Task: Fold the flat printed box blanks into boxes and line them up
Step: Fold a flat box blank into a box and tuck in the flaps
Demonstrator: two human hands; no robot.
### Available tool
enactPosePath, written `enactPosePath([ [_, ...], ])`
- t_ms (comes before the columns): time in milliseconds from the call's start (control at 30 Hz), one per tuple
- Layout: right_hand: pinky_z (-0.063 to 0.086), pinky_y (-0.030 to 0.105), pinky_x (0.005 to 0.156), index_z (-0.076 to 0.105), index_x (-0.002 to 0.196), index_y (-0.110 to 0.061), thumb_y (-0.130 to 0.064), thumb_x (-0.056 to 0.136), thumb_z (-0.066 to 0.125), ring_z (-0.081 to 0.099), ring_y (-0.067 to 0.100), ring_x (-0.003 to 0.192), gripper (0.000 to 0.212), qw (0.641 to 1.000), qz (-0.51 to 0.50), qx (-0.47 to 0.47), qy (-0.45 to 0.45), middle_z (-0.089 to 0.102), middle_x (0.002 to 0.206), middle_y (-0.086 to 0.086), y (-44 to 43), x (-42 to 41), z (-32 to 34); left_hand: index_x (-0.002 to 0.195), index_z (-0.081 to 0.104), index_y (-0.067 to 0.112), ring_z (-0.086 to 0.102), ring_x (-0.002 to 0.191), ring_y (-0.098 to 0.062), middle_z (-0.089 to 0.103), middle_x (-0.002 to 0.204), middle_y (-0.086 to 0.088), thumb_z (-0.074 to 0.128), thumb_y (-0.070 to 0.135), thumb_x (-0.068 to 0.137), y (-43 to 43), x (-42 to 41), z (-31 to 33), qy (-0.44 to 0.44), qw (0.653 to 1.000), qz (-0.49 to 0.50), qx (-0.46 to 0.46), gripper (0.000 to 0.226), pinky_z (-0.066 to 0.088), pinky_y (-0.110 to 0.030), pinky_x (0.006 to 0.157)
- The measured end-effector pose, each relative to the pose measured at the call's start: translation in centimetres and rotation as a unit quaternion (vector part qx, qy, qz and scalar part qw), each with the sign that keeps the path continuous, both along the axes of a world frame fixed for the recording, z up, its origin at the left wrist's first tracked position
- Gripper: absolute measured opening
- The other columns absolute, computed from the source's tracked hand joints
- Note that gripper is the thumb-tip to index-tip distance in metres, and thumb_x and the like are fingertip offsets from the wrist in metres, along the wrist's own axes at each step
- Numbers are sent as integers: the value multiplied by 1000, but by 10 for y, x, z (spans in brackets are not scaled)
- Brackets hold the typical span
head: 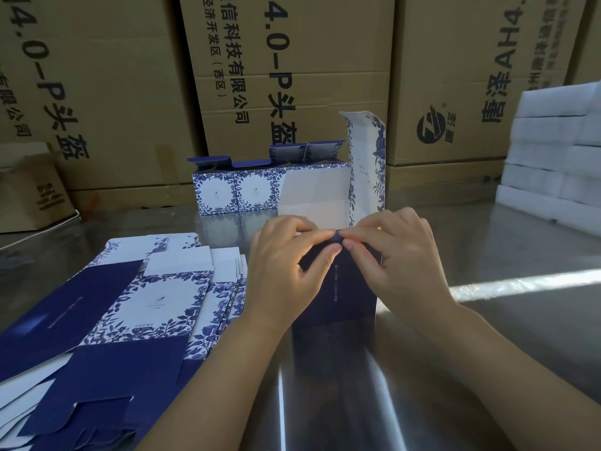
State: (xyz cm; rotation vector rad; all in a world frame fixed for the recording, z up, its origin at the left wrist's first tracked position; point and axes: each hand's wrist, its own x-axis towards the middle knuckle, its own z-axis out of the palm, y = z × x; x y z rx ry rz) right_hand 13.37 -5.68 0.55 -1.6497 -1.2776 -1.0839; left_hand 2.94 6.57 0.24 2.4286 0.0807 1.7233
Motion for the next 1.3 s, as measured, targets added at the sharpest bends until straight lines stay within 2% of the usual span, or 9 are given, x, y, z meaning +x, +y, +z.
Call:
enactPosePath([
  [67,34,33,72,76,91,-21,-26,87,56,41,15,78,21,1000,8,2,-1,67,84,-4,0,-1,0,95,74,17,57,102,-12,70,91,4,58,33,86,-3,0,-1,9,1000,-3,-1,24,39,-32,91],
  [133,35,33,72,76,90,-19,-26,87,56,41,14,78,22,1000,9,0,-4,67,84,-4,0,-1,0,95,74,16,59,103,-9,72,94,7,56,30,88,-5,1,-1,10,1000,-8,6,24,36,-28,94],
  [433,34,33,72,77,90,-18,-23,87,58,41,14,77,20,1000,9,5,-15,67,83,-3,0,0,0,88,76,11,69,93,-16,74,89,2,70,15,81,-7,0,1,-4,999,21,33,11,43,-26,84],
  [867,36,35,70,76,88,-17,-23,87,56,52,24,71,20,1000,-13,4,-23,64,80,0,1,-3,0,86,76,13,68,94,-14,74,86,4,67,17,82,-10,-1,3,18,1000,23,-1,10,39,-23,85],
  [1133,30,28,72,75,92,-23,-28,87,54,46,17,76,22,1000,-13,-9,-19,64,83,-5,-2,0,1,91,74,12,65,95,-13,73,89,6,55,17,87,-3,-2,-1,-1,999,8,49,20,41,-26,86],
  [1300,25,24,72,75,89,-21,-26,86,53,42,14,78,23,999,-35,-3,-13,66,83,-5,-4,2,2,91,74,10,60,91,-9,73,88,3,51,10,85,2,-4,-1,-54,998,15,36,24,37,-30,90],
])
